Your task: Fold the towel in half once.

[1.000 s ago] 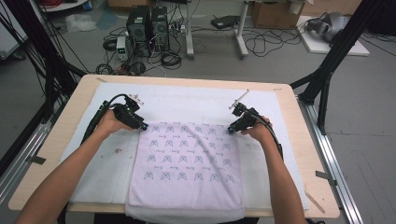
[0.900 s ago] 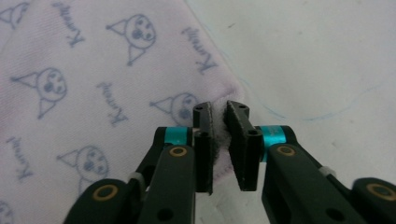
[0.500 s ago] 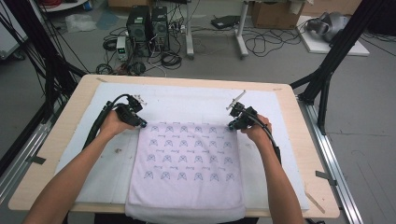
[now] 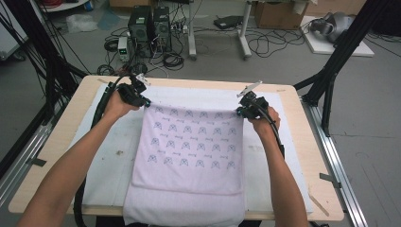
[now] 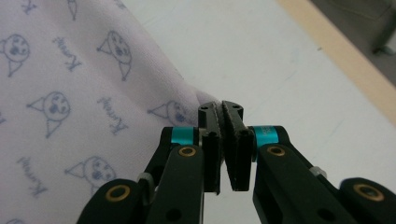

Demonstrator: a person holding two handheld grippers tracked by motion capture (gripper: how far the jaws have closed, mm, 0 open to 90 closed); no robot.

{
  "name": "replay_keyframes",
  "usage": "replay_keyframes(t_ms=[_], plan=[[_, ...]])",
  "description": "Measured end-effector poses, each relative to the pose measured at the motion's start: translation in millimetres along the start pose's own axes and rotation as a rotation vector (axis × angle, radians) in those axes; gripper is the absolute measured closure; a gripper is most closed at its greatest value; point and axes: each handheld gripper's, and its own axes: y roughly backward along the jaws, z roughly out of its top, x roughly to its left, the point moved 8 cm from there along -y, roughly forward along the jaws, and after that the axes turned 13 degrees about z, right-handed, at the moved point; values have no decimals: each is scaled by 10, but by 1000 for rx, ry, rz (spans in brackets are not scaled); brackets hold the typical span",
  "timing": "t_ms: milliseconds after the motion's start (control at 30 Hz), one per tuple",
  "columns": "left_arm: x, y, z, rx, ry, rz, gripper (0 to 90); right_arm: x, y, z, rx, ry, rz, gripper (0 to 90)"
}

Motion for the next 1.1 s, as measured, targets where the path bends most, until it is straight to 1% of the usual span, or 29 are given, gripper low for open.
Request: replay_keyframes(t_ms=[33, 67, 133, 167, 200, 233, 267, 300, 333, 367, 400, 433, 467, 500, 533, 567, 600, 633, 667, 700, 767, 800, 833, 867, 900, 933, 1000, 1033, 1100], plan=[[43, 8, 53, -4, -3, 8, 868, -23, 24, 20, -8, -6, -8, 865], [70, 12, 85, -11, -4, 14, 868, -63, 57, 65, -31, -14, -12, 865], [138, 34, 170, -23, -4, 28, 868, -121, 112, 134, -53, -16, -33, 865], [173, 49, 211, -34, -7, 34, 868, -150, 142, 176, -62, -13, -40, 865], [221, 72, 263, -44, -6, 42, 869, -182, 172, 219, -70, 2, -49, 866], [251, 87, 294, -46, -10, 47, 868, -227, 217, 276, -77, 4, -65, 866], [300, 112, 344, -55, -14, 62, 868, -259, 248, 319, -92, 5, -70, 867], [352, 144, 401, -71, -9, 73, 869, -291, 296, 380, -125, -5, -82, 867], [409, 187, 466, -83, 0, 82, 868, -323, 345, 436, -144, -7, -102, 867], [444, 206, 497, -93, 1, 94, 868, -349, 394, 502, -153, -5, -122, 866], [483, 219, 525, -100, -5, 110, 866, -355, 414, 540, -162, 4, -129, 864], [499, 220, 534, -110, -3, 122, 855, -366, 437, 578, -173, 5, -140, 836], [498, 198, 513, -102, -2, 125, 777, -364, 446, 603, -191, -3, -141, 727], [495, 172, 475, -80, -5, 134, 608, -362, 435, 605, -199, -19, -146, 619], [484, 160, 432, -64, -12, 131, 511, -360, 417, 579, -188, -35, -143, 573], [454, 163, 386, -75, -12, 110, 487, -348, 404, 544, -172, -42, -125, 555], [440, 166, 358, -82, -10, 104, 462, -337, 408, 507, -165, -29, -115, 534], [421, 178, 301, -75, -14, 97, 437, -327, 416, 482, -162, -30, -110, 515], [408, 188, 268, -77, -15, 89, 410, -307, 433, 447, -166, -33, -89, 498], [386, 216, 217, -79, -20, 72, 406, -291, 444, 427, -170, -37, -73, 489], [343, 268, 158, -91, -21, 48, 401, -237, 476, 374, -159, -29, -37, 438], [305, 305, 126, -101, -27, 29, 392, -199, 485, 350, -154, -19, -15, 421], [263, 345, 96, -111, -35, 9, 392, -143, 490, 323, -141, -19, 21, 400], [201, 390, 55, -119, -49, -18, 392, -90, 495, 297, -122, -2, 48, 390], [161, 416, 31, -125, -62, -32, 392, -25, 503, 267, -100, 19, 68, 377], [108, 452, 2, -136, -75, -49, 391, 16, 508, 251, -92, 33, 86, 368], [-12, 514, -72, -145, -108, -90, 385, 144, 521, 205, -84, 65, 145, 366], [-71, 537, -119, -142, -131, -101, 385, 211, 519, 170, -70, 88, 172, 365], [-181, 576, -222, -128, -179, -108, 389, 359, 495, 78, -26, 131, 218, 364]])
